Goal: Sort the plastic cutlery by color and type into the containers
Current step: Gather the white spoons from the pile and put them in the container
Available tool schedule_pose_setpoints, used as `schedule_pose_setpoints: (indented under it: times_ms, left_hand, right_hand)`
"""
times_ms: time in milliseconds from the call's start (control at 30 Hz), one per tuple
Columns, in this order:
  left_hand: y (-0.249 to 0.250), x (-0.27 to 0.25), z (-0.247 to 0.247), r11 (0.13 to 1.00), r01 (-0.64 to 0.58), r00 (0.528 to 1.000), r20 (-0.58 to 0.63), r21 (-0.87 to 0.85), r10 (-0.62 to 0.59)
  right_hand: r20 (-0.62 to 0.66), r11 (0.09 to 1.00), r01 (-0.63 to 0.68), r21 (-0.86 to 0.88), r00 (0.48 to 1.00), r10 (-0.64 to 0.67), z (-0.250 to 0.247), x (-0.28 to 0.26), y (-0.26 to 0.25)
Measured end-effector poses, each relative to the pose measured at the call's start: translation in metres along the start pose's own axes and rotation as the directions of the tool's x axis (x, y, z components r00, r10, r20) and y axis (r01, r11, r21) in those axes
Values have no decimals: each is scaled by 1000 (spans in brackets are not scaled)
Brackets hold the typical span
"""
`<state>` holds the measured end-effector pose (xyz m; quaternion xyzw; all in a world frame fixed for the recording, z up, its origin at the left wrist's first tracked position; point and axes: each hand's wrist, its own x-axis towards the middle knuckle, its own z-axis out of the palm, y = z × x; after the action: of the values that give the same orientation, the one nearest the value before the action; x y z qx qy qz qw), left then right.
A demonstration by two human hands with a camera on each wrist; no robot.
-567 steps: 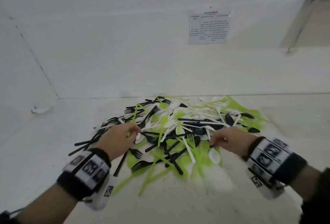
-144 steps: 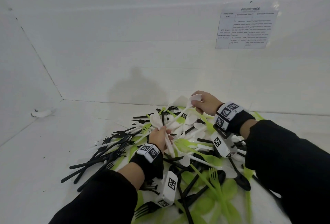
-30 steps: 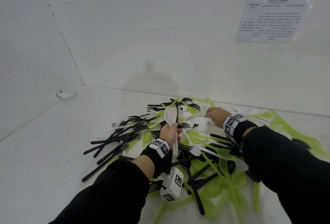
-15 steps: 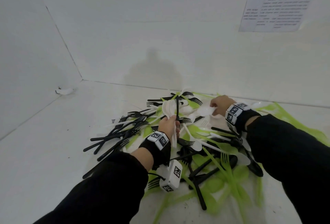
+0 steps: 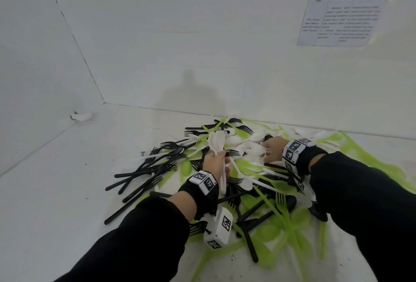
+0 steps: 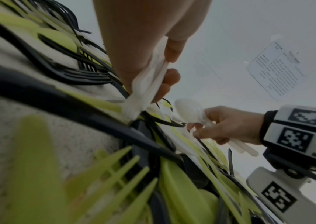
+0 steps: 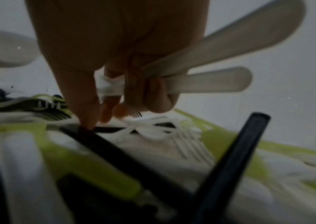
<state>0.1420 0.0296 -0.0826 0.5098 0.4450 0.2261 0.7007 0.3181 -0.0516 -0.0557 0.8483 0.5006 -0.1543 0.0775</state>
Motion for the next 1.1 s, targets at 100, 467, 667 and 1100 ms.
schedule_pose_setpoints:
  times_ms: [100, 467, 667, 1100]
  left_hand:
    - [0, 0, -2, 1000, 0, 1000, -4, 9, 0]
    - [2, -4, -7, 1000, -19, 1000, -4, -15, 19]
    - [4, -9, -10, 999, -27, 1000, 0, -34, 27]
    - [5, -20, -34, 995, -24, 997, -77, -97, 16]
  right_hand:
    - [93, 998, -1, 65, 996, -5, 8, 1, 3]
    - [-197, 956, -114, 272, 965, 171, -2, -4, 3]
    - [-348, 970, 56, 238, 937, 31, -25, -19, -17]
    - [81, 918, 358, -170, 934, -349, 1, -21, -67]
